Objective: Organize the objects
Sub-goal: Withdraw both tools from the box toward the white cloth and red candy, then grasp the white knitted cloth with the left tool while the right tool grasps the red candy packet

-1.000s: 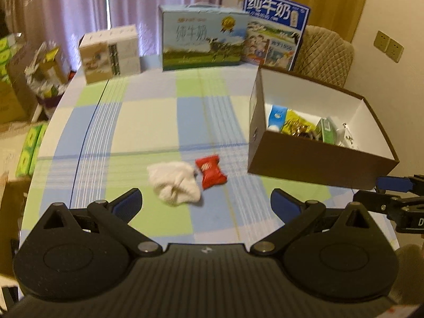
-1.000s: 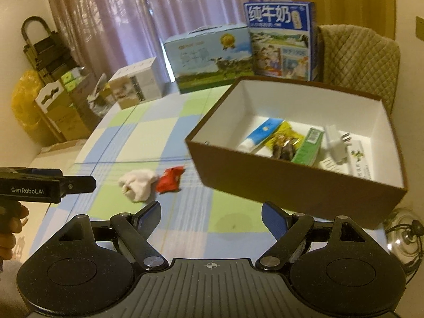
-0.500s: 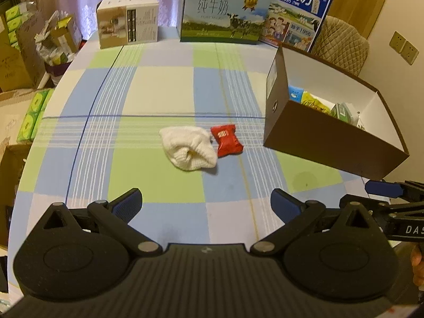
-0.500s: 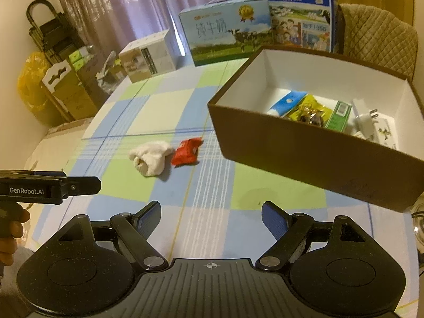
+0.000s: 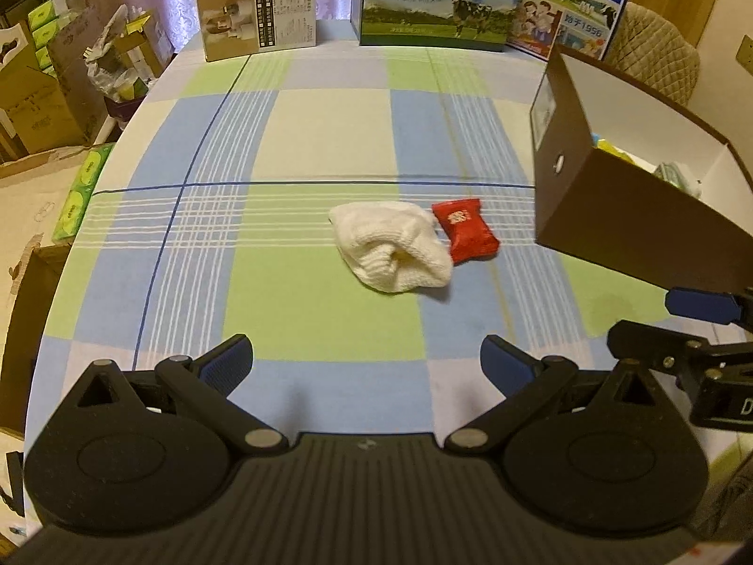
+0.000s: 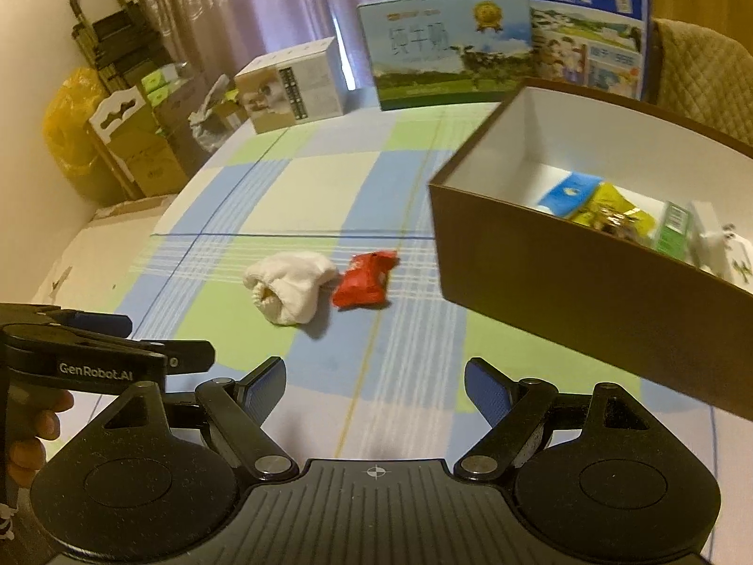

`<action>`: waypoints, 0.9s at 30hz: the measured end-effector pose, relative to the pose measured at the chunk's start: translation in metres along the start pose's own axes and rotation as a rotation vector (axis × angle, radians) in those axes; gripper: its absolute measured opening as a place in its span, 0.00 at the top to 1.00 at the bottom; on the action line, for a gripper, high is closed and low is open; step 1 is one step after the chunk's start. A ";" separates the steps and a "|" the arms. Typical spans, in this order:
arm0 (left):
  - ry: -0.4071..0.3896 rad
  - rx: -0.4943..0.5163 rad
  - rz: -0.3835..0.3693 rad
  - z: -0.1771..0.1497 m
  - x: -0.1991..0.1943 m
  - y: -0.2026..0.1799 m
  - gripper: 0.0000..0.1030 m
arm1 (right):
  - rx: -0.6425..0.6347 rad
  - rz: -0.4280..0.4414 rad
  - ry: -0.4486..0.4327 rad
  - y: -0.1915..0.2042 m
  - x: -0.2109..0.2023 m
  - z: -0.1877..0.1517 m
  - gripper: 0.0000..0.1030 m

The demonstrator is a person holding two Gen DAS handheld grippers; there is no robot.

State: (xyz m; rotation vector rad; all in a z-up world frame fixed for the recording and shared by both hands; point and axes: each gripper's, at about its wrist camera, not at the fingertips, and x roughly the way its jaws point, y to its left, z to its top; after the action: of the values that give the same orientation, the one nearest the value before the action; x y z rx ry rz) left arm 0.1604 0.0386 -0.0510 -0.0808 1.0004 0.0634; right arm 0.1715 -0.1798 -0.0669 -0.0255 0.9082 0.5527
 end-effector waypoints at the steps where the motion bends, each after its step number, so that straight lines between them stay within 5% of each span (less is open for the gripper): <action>1: 0.005 0.000 0.005 0.001 0.003 0.001 0.01 | -0.005 0.000 0.004 0.001 0.005 0.002 0.22; 16: -0.014 0.082 -0.003 0.024 0.043 0.006 0.01 | 0.132 -0.043 -0.006 -0.023 0.060 0.015 0.23; 20: -0.010 0.038 -0.049 0.030 0.057 0.005 0.02 | 0.154 -0.062 0.008 -0.034 0.073 0.012 0.46; 27: -0.009 0.010 -0.044 0.044 0.080 -0.002 0.02 | 0.166 -0.043 -0.032 -0.038 0.081 0.016 0.50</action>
State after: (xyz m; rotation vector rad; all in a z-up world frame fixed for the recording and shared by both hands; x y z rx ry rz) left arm 0.2402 0.0423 -0.0944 -0.0927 0.9892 0.0187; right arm 0.2408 -0.1724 -0.1258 0.1129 0.9176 0.4353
